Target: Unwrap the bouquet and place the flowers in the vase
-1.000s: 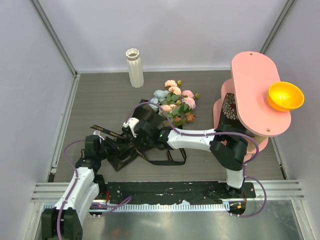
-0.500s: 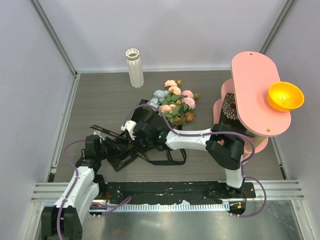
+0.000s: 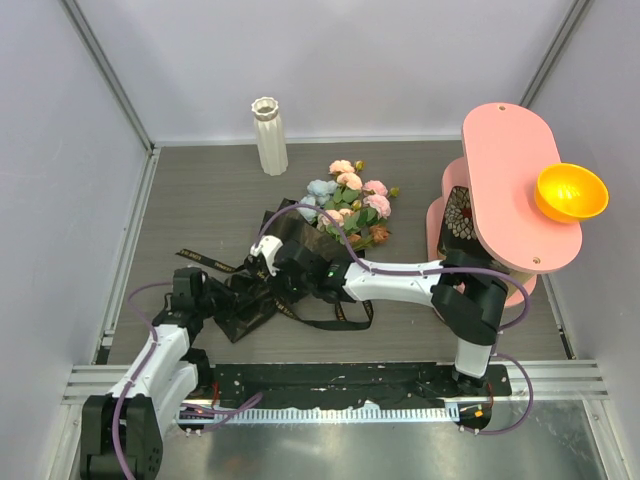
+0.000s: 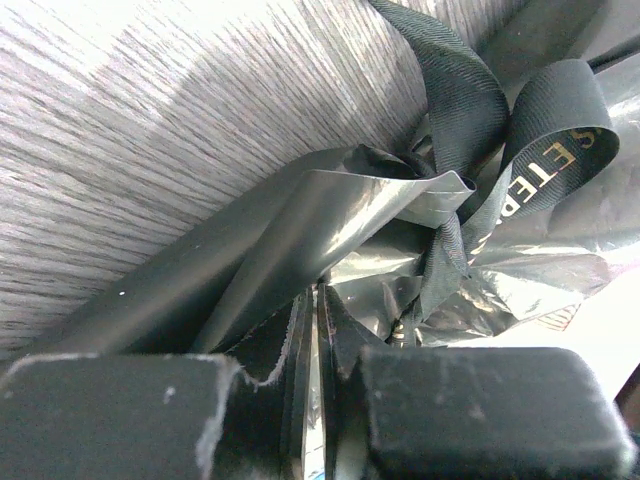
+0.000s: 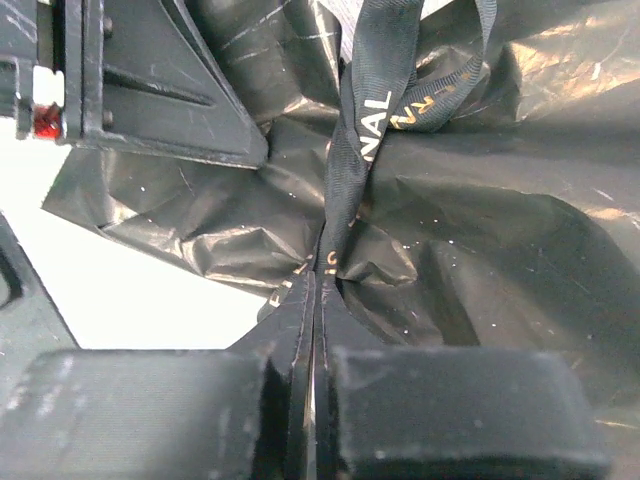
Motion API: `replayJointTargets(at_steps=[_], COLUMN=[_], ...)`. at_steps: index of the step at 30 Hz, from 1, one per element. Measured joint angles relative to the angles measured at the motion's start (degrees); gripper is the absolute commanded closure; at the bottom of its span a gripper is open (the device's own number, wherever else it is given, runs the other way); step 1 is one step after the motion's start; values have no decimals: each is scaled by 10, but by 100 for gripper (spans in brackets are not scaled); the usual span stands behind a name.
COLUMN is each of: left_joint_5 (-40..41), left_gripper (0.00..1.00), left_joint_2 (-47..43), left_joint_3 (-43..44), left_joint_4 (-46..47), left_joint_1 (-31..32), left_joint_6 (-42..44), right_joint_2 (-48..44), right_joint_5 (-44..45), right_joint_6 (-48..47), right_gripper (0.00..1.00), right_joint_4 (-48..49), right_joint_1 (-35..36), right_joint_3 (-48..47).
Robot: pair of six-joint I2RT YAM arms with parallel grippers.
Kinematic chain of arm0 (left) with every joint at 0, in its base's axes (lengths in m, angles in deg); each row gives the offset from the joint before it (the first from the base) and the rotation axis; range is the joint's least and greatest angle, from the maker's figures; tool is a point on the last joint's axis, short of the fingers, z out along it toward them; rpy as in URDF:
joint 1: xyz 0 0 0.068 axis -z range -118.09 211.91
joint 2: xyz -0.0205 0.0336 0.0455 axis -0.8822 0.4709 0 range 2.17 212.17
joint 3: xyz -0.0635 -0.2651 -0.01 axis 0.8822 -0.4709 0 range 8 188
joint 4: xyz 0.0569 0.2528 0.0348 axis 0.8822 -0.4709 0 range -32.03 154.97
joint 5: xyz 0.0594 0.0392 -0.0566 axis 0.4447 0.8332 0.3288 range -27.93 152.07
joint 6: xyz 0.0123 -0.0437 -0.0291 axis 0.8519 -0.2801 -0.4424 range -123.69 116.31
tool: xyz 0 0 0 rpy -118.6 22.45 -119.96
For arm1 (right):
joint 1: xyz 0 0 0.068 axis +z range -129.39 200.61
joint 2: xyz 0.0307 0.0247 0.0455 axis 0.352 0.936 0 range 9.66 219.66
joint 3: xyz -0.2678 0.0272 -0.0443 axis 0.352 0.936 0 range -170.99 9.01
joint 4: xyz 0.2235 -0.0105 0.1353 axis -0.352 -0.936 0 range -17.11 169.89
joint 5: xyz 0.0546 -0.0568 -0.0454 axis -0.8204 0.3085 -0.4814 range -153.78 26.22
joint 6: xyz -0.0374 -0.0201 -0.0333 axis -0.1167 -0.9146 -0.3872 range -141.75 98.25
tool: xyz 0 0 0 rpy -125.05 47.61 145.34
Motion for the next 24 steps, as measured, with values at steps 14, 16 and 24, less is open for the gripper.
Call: replayJointTargets(at_steps=[14, 16, 24], left_joint_5=[12, 12, 12], left_gripper=[89, 89, 88], left_joint_2=[-32, -32, -34], left_joint_3=[0, 0, -1], left_joint_4=[-14, -15, -15], left_joint_1=[0, 0, 0], left_joint_6=[-6, -6, -6], right_joint_2=[18, 33, 66], right_joint_5=[21, 25, 19], right_joint_6=[7, 0, -19], right_gripper=[74, 73, 65], right_joint_4=[13, 7, -2], right_joint_1=[0, 0, 0], right_joint_3=[-1, -6, -25])
